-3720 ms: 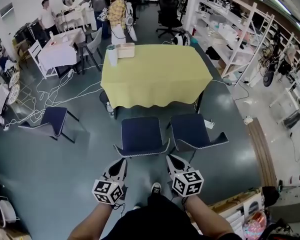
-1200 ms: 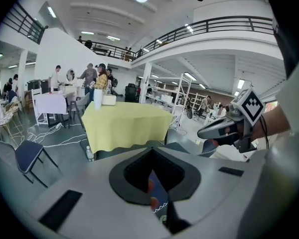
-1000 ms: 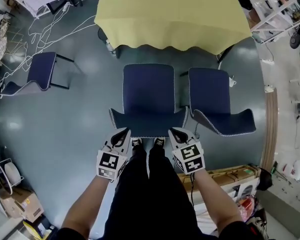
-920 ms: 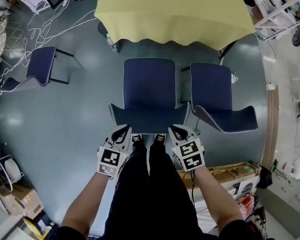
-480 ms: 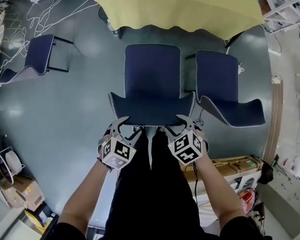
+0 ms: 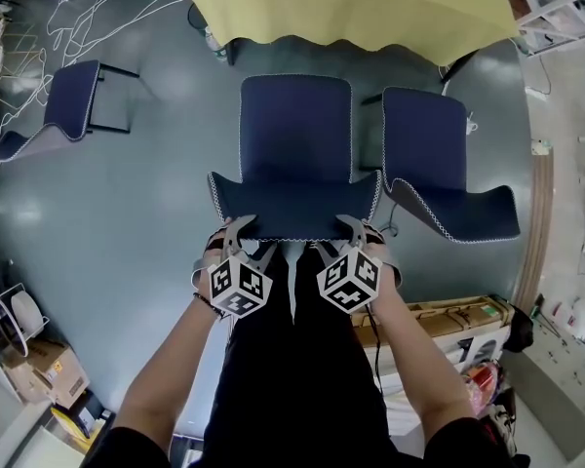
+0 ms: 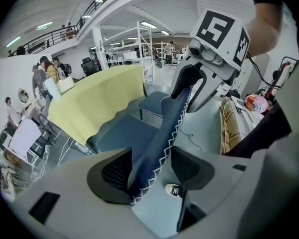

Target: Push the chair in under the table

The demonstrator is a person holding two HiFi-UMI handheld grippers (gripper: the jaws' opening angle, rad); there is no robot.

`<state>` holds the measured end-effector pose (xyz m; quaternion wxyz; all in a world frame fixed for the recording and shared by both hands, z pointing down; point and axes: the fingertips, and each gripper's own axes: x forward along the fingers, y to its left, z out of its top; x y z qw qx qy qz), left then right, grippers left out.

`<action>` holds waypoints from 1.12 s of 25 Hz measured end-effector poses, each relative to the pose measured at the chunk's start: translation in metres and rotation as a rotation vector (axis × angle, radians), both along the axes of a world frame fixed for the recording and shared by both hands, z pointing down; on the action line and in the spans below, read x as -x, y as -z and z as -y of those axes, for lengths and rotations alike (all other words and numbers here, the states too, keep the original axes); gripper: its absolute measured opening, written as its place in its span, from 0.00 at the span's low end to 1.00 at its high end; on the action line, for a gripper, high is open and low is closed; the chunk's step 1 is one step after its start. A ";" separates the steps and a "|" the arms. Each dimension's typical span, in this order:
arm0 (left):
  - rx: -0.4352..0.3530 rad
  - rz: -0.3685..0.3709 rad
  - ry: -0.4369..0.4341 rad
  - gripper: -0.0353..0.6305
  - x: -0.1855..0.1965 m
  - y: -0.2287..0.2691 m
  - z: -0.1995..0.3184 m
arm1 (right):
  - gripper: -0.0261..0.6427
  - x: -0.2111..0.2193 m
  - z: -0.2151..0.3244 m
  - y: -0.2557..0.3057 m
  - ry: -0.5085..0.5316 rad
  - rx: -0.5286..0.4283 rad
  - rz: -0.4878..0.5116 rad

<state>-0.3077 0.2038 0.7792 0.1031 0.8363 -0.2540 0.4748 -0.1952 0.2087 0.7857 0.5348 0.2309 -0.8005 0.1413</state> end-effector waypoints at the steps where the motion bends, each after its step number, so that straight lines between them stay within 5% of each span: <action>1: -0.001 0.000 -0.003 0.43 0.000 -0.001 0.000 | 0.39 0.000 0.002 -0.001 -0.009 -0.008 0.000; 28: -0.013 -0.021 -0.009 0.41 0.000 -0.002 0.060 | 0.38 0.002 0.062 0.002 -0.026 -0.011 0.021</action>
